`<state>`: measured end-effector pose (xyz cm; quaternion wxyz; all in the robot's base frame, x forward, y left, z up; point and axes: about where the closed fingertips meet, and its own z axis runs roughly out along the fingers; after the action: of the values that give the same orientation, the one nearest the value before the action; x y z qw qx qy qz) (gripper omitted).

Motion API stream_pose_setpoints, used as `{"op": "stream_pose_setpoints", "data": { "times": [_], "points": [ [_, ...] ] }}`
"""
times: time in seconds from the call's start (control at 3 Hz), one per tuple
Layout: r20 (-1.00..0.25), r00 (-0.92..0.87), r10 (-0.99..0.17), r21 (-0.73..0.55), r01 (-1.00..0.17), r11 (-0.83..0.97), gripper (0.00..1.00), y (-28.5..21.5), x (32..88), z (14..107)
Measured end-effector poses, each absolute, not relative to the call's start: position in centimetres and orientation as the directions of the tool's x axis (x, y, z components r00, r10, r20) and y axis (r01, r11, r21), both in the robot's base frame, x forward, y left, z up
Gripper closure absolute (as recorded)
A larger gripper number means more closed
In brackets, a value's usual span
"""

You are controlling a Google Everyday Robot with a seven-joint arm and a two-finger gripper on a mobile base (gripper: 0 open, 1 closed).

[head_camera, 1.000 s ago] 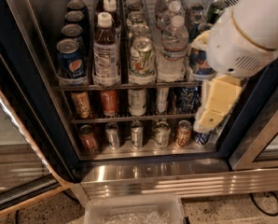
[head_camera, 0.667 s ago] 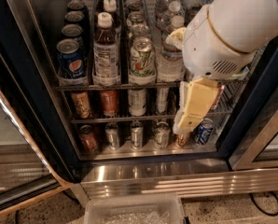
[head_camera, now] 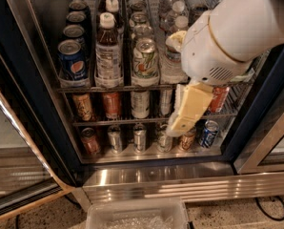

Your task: Pick pepsi can from top shelf of fridge

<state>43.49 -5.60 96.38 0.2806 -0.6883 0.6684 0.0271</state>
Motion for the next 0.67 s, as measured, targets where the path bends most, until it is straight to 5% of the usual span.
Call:
{"op": "stream_pose_setpoints", "data": {
  "times": [0.67],
  "points": [
    [-0.634, 0.06, -0.771, -0.347, -0.913, 0.215, 0.0, 0.9, 46.2, 93.9]
  ]
}}
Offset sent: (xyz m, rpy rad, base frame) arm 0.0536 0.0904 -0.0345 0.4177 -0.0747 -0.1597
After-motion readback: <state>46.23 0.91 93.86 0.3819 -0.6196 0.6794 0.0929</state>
